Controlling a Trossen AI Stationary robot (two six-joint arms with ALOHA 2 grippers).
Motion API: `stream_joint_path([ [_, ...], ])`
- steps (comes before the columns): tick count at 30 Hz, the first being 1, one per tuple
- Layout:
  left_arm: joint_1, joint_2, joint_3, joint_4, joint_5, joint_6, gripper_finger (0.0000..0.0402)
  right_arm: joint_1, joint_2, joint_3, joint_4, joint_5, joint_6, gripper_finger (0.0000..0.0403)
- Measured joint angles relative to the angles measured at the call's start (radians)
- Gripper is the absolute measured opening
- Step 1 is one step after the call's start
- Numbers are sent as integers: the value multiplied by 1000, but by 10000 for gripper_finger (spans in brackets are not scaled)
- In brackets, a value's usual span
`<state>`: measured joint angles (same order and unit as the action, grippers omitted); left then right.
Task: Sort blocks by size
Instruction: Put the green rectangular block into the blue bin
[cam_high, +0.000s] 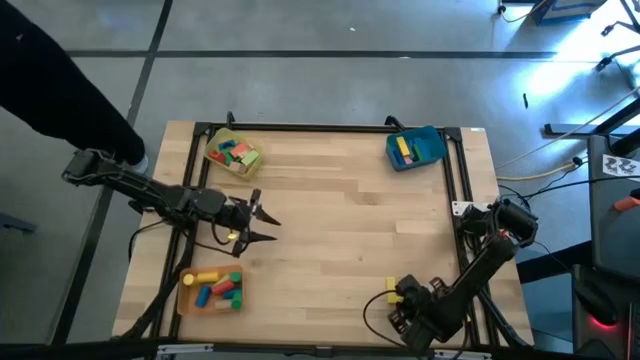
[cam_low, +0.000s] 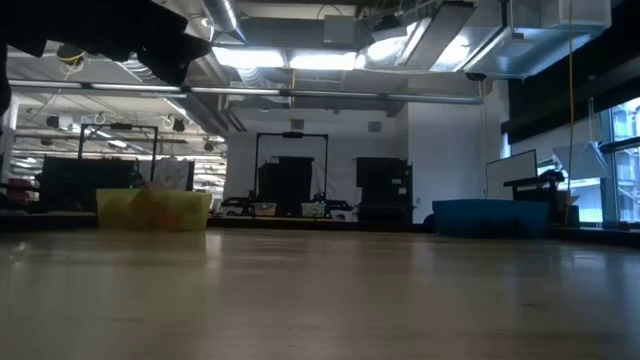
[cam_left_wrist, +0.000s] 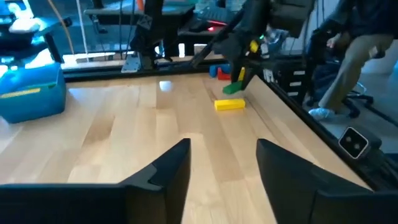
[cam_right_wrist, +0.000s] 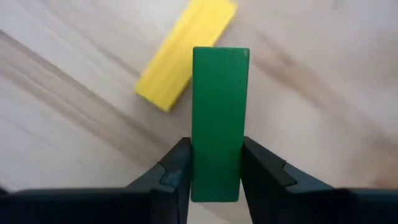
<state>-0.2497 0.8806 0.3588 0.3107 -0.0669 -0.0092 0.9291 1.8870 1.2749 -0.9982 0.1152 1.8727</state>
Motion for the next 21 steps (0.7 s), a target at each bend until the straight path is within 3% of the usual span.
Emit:
stream_joint_path([
  [3,17,0,0,1,0,-49,201,0,0,61,-82,80,-1,109],
  [7,23,0,0,16,-1,-156,243,-2,-1,105,-99,290,-52,109],
  [13,22,36,0,78,-1,-242,260,-70,-2,102,-18,572,-201,109],
  [21,21,174,0,213,1,-174,260,-199,-2,85,252,696,-587,112],
])
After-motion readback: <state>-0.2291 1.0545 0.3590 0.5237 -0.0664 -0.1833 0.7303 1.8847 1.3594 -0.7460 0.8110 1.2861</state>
